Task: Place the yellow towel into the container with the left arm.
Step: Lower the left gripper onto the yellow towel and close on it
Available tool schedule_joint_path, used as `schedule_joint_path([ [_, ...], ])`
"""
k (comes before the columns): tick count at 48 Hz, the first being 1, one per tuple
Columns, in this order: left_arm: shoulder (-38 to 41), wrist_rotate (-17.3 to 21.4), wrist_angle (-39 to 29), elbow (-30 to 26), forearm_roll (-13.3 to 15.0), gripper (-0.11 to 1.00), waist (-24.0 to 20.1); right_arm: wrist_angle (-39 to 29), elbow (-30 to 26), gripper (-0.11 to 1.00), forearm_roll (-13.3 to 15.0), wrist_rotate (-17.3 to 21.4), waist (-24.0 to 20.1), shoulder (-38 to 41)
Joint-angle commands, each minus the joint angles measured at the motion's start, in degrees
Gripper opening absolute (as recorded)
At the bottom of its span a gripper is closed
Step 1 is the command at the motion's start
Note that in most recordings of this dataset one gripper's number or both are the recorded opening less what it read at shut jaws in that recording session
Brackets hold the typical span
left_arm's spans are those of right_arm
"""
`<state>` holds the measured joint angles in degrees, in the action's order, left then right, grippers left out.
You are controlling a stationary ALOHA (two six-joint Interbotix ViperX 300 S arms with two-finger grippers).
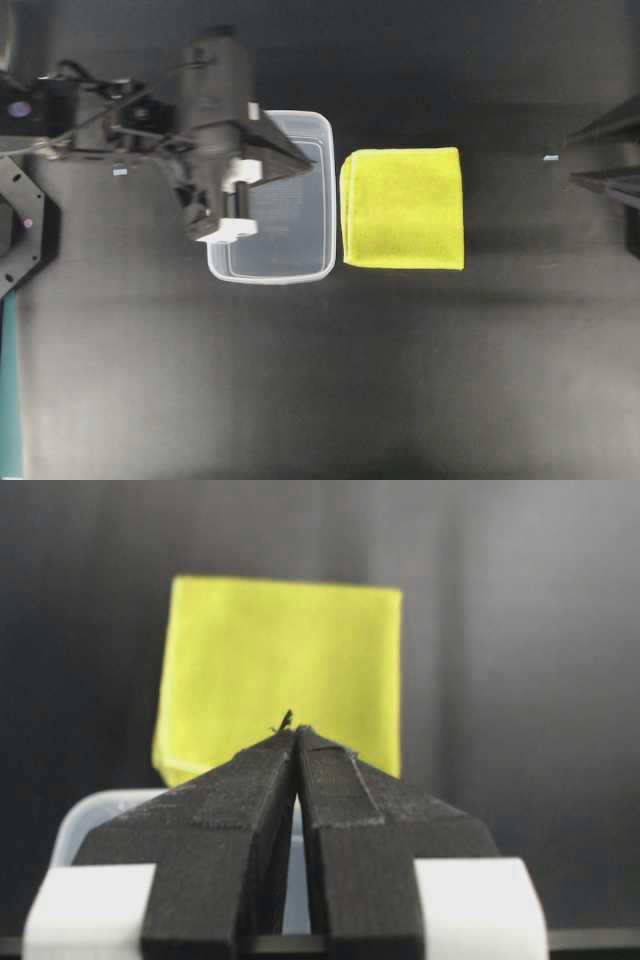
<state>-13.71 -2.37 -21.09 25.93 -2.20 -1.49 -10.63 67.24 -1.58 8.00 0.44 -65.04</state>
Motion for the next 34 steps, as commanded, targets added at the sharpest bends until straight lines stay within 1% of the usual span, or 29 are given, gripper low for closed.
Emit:
schedule_joint_path([
  [1, 2.81, 0.62, -2.55, -5.1, -0.26, 0.01, -0.44, -1.67, -1.23, 0.64, 0.35, -0.26, 0.0, -1.32],
  [3, 3.87, 0.97, -3.69, -6.33, -0.35, 0.02, -0.53, -2.2, -1.32, 0.75, 0.44, -0.44, 0.0, -1.93],
  [4, 4.57, 1.32, -4.13, -6.94, -0.35, 0.03, -0.53, -2.37, -1.32, 0.78, 0.44, -0.62, 0.0, -2.29],
  [6, 5.89, 1.76, -5.19, -8.26, -0.35, 0.07, -0.79, -2.64, -1.32, 0.82, 0.44, -0.88, 0.09, -2.99],
  [8, 7.29, 2.2, -6.15, -9.58, -0.26, 0.14, -1.05, -2.72, -1.32, 0.82, 0.44, -1.05, 0.09, -3.69],
  [12, 11.25, 2.81, -9.05, -13.1, -0.26, 0.36, -1.49, -2.81, -1.23, 0.8, 0.44, -1.41, 0.44, -5.27],
  [17, 16.88, 2.9, -13.1, -17.75, -0.26, 0.69, -2.02, -3.87, -1.05, 0.8, 0.44, -1.49, 1.05, -6.68],
  [21, 22.59, 3.34, -18.02, -22.68, -0.26, 0.86, -2.11, -5.1, -1.14, 0.8, 0.44, -1.49, 1.41, -6.94],
  [22, 23.82, 3.52, -19.07, -23.82, -0.26, 0.89, -2.11, -5.36, -1.14, 0.8, 0.44, -1.49, 1.49, -6.94],
  [24, 26.28, 4.22, -20.74, -26.02, -0.26, 0.9, -2.11, -5.36, -1.14, 0.8, 0.44, -1.49, 1.58, -7.03],
  [28, 31.38, 6.06, -23.03, -30.59, -0.35, 0.9, -1.76, -5.54, -1.32, 0.8, 0.44, -1.49, 1.58, -7.12],
  [34, 36.12, 8.35, -24.43, -34.72, -0.26, 0.9, -1.67, -7.12, -1.41, 0.8, 0.44, -1.49, 1.58, -7.73],
])
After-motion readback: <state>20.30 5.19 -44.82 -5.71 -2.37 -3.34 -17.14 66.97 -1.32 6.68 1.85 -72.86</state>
